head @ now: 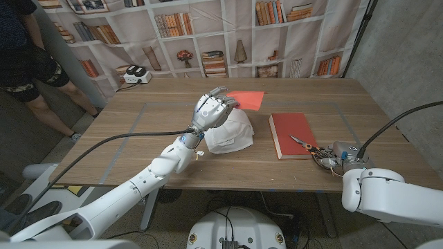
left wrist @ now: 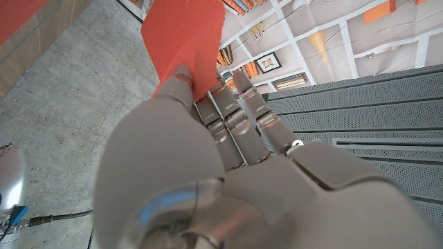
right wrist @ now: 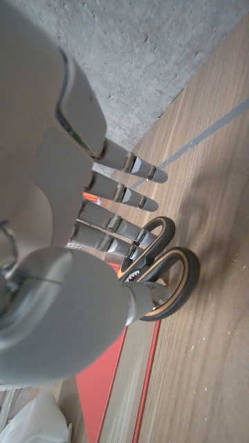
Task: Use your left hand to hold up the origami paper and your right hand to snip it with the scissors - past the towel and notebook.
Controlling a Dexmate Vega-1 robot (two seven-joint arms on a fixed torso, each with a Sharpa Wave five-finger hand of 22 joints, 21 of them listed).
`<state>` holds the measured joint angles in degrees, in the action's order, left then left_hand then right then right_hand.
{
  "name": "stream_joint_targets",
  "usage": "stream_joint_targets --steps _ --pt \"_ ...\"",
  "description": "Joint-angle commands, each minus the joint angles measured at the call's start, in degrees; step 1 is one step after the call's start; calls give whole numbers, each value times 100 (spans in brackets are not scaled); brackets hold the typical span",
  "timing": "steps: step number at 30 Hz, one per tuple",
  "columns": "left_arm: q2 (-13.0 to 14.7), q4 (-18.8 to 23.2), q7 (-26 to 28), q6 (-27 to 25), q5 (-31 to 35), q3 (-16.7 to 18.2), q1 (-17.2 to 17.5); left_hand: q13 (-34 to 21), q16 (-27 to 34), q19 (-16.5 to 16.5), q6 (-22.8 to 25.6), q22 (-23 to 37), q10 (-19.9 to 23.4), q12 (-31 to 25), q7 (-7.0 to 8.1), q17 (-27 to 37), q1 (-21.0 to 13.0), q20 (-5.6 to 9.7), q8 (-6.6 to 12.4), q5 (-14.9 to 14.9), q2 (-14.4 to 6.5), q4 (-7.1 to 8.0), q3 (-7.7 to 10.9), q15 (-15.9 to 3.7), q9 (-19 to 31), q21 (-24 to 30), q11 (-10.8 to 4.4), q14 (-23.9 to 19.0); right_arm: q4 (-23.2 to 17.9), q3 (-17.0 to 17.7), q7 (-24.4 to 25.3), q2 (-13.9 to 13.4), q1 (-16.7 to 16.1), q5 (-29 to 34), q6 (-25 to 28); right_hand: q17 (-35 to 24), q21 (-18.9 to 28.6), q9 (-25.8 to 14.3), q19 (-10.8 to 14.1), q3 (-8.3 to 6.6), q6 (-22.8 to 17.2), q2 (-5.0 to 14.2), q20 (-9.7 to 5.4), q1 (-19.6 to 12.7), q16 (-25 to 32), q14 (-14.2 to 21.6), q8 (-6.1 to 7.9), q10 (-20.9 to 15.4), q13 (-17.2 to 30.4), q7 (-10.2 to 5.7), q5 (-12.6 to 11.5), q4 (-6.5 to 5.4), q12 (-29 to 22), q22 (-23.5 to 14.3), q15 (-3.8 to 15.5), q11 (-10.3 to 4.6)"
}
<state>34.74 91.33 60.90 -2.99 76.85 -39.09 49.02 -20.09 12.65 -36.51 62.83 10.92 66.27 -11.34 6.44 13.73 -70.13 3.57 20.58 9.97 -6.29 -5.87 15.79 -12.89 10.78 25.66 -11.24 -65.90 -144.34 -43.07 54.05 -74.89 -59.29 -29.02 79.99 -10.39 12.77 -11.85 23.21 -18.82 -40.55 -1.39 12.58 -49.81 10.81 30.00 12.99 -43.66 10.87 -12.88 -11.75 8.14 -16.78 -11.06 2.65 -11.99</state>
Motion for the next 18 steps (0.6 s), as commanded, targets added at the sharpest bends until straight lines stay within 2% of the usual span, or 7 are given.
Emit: stream_joint_targets --steps 1,11,18 --pt "11 36 -43 -16 13 12 22 -22 17 22 -24 20 4 -35 6 7 -32 675 40 27 -24 -2 34 -27 12 30 -37 25 60 -166 -189 24 147 143 0 -13 18 -20 42 -35 -54 1 -32 -35 35 58 44 -77 9 16 -3 -15 -33 -12 364 7" --pt "-11 -7 -60 17 21 -15 -21 -19 17 32 -17 20 -2 -31 -6 7 -27 673 46 27 -21 -3 51 -27 12 35 -37 25 108 -196 -351 55 129 305 0 -15 16 -19 47 -41 -55 10 -34 -35 27 62 35 -81 7 14 -4 -19 -24 -12 373 1" --pt "-21 -22 -63 39 24 -28 -49 -19 16 39 -18 19 2 -33 -12 7 -22 671 49 27 -19 -3 63 -25 12 38 -36 29 168 -321 -201 86 187 335 0 -18 12 -18 47 -43 -72 22 -34 -24 29 83 32 -94 5 13 -3 -29 -20 -12 376 1"
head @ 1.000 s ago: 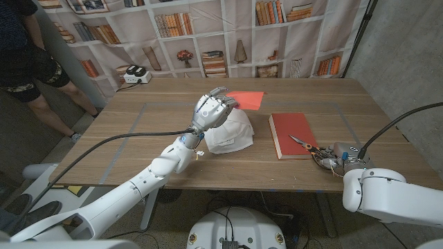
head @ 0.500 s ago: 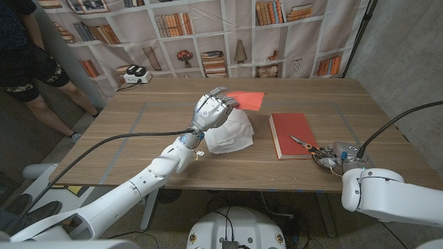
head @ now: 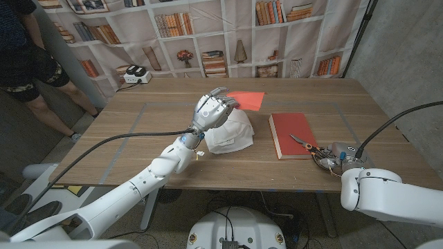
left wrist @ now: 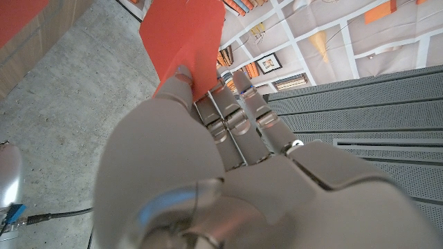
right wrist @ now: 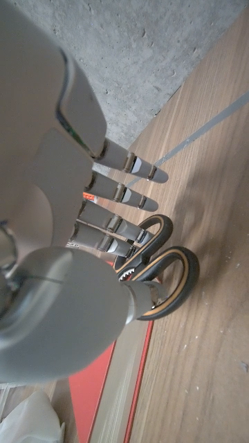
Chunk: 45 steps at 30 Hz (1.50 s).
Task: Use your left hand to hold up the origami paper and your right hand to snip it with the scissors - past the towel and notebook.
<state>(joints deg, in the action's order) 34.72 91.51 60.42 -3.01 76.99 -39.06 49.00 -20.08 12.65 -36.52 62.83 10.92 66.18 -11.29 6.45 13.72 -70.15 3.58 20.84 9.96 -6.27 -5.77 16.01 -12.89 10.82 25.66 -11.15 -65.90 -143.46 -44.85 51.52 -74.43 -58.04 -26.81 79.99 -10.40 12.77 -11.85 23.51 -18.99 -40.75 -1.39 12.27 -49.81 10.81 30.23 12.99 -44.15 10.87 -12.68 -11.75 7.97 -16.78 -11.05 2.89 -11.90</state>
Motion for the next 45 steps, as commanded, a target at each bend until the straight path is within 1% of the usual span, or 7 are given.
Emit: stream_joint_targets --steps 1,8,15,23,30,34,45 --pt "-19 -40 -18 42 12 -33 -49 -20 16 37 -17 19 12 -39 -12 7 -20 671 23 28 -20 -15 41 -25 8 39 -45 29 97 -174 85 50 73 137 0 -18 14 -18 24 -27 -60 25 -10 -21 32 72 33 -53 5 -7 -4 -14 -21 -12 358 -7" --pt "-26 -49 -41 36 12 -34 -61 -21 13 42 -15 19 10 -38 0 6 -21 671 27 28 -13 -20 54 -26 8 43 -46 37 167 -69 149 163 -76 312 0 -23 43 -18 129 -23 -164 56 -59 22 63 234 44 -179 2 -9 -3 -46 -36 -12 430 1" --pt "-36 -79 -39 35 1 -34 -78 -22 14 45 -18 18 8 -38 -8 7 -11 672 28 27 -13 -16 62 -26 8 47 -45 36 197 213 -191 286 -398 828 -66 -36 47 -17 195 57 -362 94 -73 267 78 393 74 -357 -3 -5 20 -177 -54 -13 467 11" --pt "-53 -123 -29 51 -13 -46 -109 -23 12 50 -15 18 3 -36 -1 6 -6 669 31 27 -10 -16 71 -25 8 50 -46 41 210 278 -664 373 -490 1332 -37 -31 46 -15 221 85 -427 89 -81 345 74 461 75 -430 -5 -8 27 -203 -57 -13 475 10" --pt "-66 -170 -12 77 -29 -60 -150 -26 17 53 -21 18 1 -37 -3 8 -9 666 31 28 -9 -22 87 -32 8 55 -46 32 227 210 -1002 420 -455 1675 0 -11 35 -11 216 64 -342 58 -74 281 25 425 19 -392 -8 -7 20 -141 -20 -13 451 -10" --pt "-82 -214 -4 96 -38 -74 -183 -28 19 55 -22 18 1 -38 -4 8 -6 667 32 28 -10 -21 93 -28 8 57 -45 31 228 144 -1135 413 -411 1806 0 7 26 -10 214 -10 -320 63 -75 105 -4 422 -7 -362 -8 -11 -3 -30 13 -13 454 -15" --pt "-111 -307 20 144 -46 -117 -272 -24 14 63 -21 17 1 -35 -1 6 6 662 37 26 -2 -19 109 -25 8 64 -45 42 210 85 -1207 408 -359 1859 0 11 -7 -10 158 -138 -271 110 -100 -150 -31 395 -48 -297 -6 -13 -35 92 73 -14 458 -33"
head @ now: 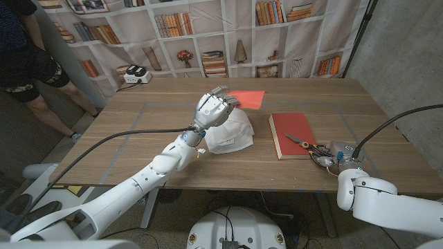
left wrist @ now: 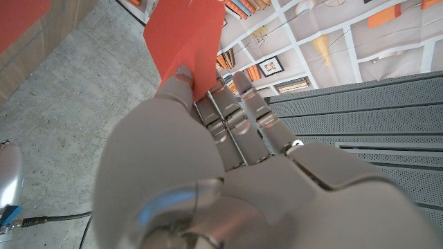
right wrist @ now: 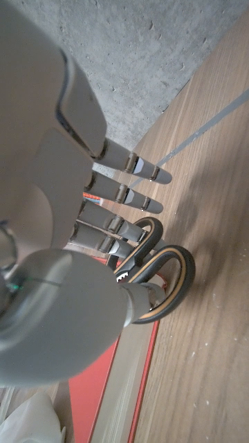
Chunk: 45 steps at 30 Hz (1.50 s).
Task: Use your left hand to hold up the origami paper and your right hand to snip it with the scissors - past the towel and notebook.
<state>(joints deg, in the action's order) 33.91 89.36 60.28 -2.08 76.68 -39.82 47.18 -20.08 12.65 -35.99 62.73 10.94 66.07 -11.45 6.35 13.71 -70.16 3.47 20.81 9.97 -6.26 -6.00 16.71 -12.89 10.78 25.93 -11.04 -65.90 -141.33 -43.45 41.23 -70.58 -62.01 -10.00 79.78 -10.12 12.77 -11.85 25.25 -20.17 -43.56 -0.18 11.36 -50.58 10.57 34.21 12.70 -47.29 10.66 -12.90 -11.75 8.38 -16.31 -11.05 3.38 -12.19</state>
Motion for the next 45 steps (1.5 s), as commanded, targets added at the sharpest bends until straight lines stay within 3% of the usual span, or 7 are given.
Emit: stream_joint_targets --steps 1,12,17,19,29,39,45 --pt "-31 -97 37 58 -14 -45 -100 -25 13 11 -15 16 13 -19 4 8 9 675 38 26 -4 5 41 -24 12 37 -55 44 0 -74 -182 21 48 194 20 -17 -8 -10 -19 -24 15 -12 -12 -79 -9 -6 -22 22 16 8 -35 53 30 -14 420 -5" --pt "-49 -136 25 85 -13 -73 -162 -25 17 17 -23 15 8 -17 -1 9 17 669 39 26 0 4 59 -24 12 44 -56 39 96 6 -286 162 -9 279 20 -39 4 -17 20 -5 -108 -21 -63 -7 44 105 12 -109 28 14 -20 -10 18 -20 466 4" --pt "-47 -138 12 89 -7 -84 -174 -23 20 12 -10 15 11 -18 12 10 19 676 45 26 -2 5 68 -25 12 49 -58 32 165 -3 -388 195 -28 400 -84 -46 8 -100 46 -137 -646 121 -93 -100 91 385 227 -745 109 5 45 -6 -170 -28 584 -12" --pt "-45 -128 3 85 -6 -82 -172 -24 20 13 -15 14 13 -19 4 9 22 675 44 26 1 4 71 -25 12 51 -58 32 190 36 -363 204 -100 473 -173 -55 17 -123 71 -169 -724 161 -126 -121 123 495 267 -833 123 6 63 -7 -196 -29 601 -11" --pt "-30 -60 -38 36 23 -69 -145 -25 22 16 -19 14 18 -21 10 10 29 675 46 25 5 4 85 -21 12 57 -57 29 212 574 -154 213 -706 645 -599 -92 96 -337 321 -354 -1422 422 -295 -85 210 1102 702 -1654 253 17 125 -78 -466 -34 754 -5" --pt "-16 -8 -85 -10 37 -47 -104 -26 22 18 -27 13 15 -20 2 9 39 674 46 24 11 6 96 -24 12 62 -55 30 215 912 -280 222 -999 677 -824 -92 143 -432 476 -506 -1460 573 -450 -178 266 1480 819 -2005 303 38 104 -30 -586 -31 879 15" --pt "-7 18 -122 -47 58 -34 -90 -24 24 26 -31 13 9 -17 1 10 41 666 45 25 9 5 105 -27 12 63 -53 26 235 1285 -403 199 -1244 495 -1075 -92 156 -486 524 -558 -1393 631 -496 -196 287 1634 848 -2142 322 172 93 -24 -630 -30 902 24"
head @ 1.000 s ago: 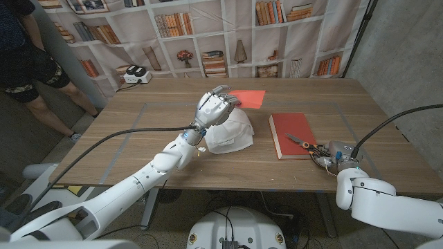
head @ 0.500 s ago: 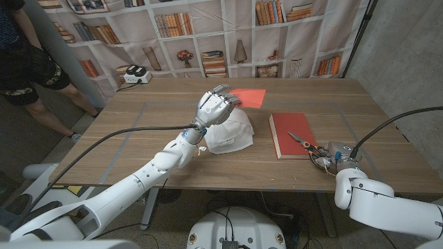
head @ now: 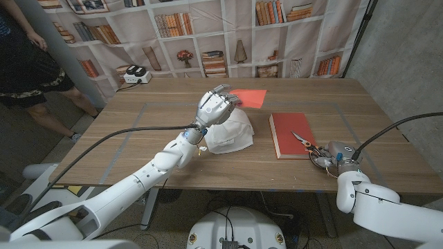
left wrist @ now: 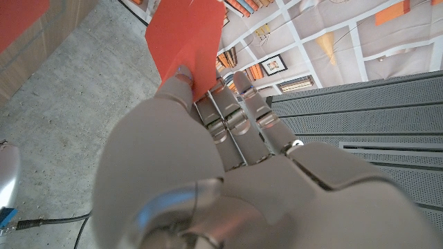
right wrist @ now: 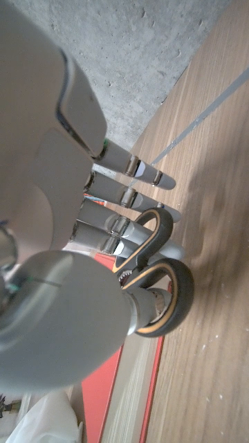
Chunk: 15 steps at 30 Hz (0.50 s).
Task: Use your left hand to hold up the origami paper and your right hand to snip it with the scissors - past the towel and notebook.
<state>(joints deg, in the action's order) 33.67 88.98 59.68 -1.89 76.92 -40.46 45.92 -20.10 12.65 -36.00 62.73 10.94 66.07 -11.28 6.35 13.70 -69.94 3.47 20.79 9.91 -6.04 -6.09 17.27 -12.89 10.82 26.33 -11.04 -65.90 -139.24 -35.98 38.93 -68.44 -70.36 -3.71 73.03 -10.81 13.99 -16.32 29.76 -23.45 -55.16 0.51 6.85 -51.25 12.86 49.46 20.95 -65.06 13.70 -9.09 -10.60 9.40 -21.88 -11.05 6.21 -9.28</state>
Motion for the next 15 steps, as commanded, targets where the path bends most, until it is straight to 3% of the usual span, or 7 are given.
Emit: stream_joint_targets --steps 1,6,15 --pt "18 56 -63 -66 36 31 34 -22 24 24 -24 13 7 -34 3 11 21 671 50 31 -13 15 51 -26 8 25 -52 26 24 565 -204 -20 -418 -152 -408 -27 35 -43 77 -232 -214 570 -50 -130 66 128 20 -372 19 -197 -22 -128 -75 -30 620 -267" --pt "27 71 -49 -71 42 43 35 -25 22 30 -39 13 4 -35 2 10 24 667 46 31 -12 15 58 -26 8 27 -53 31 13 871 -298 -54 -609 -333 -590 -51 38 -110 91 -278 -44 670 -125 -198 117 291 9 -414 34 -84 -25 -102 -81 -32 672 -271" --pt "41 86 6 -68 52 64 19 -18 21 30 -37 12 -2 -30 0 10 23 664 49 31 -8 9 73 -30 9 33 -54 33 -3 1645 -256 -71 -1170 -710 -998 -47 43 -152 109 -328 -35 734 -163 -261 112 344 38 -456 49 -64 -38 -72 -96 -34 687 -254"
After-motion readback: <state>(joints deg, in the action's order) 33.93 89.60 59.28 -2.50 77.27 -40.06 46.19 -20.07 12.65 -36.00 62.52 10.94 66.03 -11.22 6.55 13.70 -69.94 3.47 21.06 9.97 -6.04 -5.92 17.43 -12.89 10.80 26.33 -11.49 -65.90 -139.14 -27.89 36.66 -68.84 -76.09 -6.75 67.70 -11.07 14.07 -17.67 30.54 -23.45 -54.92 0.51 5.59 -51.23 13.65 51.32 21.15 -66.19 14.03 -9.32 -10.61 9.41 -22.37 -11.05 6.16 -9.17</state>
